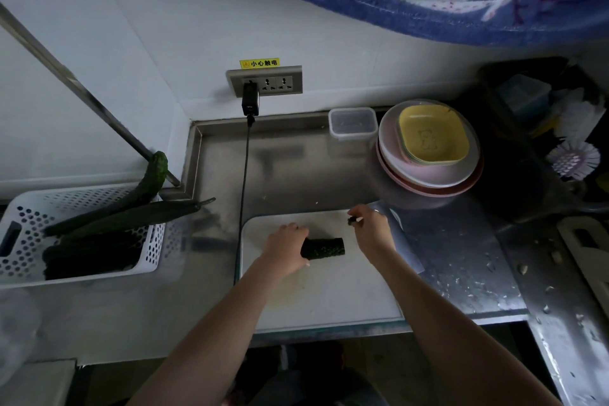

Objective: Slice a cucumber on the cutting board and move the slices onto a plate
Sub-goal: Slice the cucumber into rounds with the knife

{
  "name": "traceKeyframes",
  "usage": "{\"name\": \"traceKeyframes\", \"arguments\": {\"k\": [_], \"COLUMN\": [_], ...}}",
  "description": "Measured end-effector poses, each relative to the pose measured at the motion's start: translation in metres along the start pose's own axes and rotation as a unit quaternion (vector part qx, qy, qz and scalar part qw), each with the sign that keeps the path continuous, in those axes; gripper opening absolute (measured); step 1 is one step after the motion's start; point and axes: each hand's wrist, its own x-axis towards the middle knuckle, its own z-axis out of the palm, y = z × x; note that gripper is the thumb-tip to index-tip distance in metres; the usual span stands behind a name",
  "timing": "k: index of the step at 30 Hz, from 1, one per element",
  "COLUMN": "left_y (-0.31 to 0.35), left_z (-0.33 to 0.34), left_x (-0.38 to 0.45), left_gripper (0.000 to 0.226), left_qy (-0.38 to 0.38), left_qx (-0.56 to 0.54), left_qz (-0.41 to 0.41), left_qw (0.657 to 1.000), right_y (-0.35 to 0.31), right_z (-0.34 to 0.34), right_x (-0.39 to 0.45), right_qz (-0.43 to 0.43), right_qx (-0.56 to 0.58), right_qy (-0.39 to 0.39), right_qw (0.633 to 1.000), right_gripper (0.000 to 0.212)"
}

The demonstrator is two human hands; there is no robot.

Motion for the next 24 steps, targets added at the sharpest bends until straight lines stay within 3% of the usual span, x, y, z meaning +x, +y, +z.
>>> {"name": "traceKeyframes", "arguments": {"k": [8,13,17,21,24], "left_y": [-0.003,-0.004,-0.005,-0.008,-0.006], "left_z": [0.000,0.000,0.000,0.002,0.005], "left_x": [-0.002,-0.001,0.001,0.001,0.001], "left_gripper": [0.044,0.044,0.045,0.049,0.053], "left_qy": [0.001,0.004,0.004,-0.001,0.011], "left_qx": [-0.020,-0.038,-0.038,-0.036,-0.033], "left_qz": [0.003,-0.001,0.001,0.012,0.030], "left_qw": [1.000,0.999,0.999,0.999,0.999], "right_y": [0.008,0.013,0.012,0.023,0.050], "right_z": [0.003,0.004,0.004,-0.011,-0.021], "right_x": [0.007,0.005,0.004,-0.017,-0.046], "right_qz": [0.013,-0.029,-0.067,-0.046,0.055], "right_qx": [-0.019,-0.085,-0.105,-0.103,-0.152], "right_qy": [-0.009,-0.033,-0.039,0.052,0.113], "right_qw": [1.000,0.995,0.992,0.992,0.980], "right_gripper": [0.032,0.025,0.042,0.039,0.035]}}
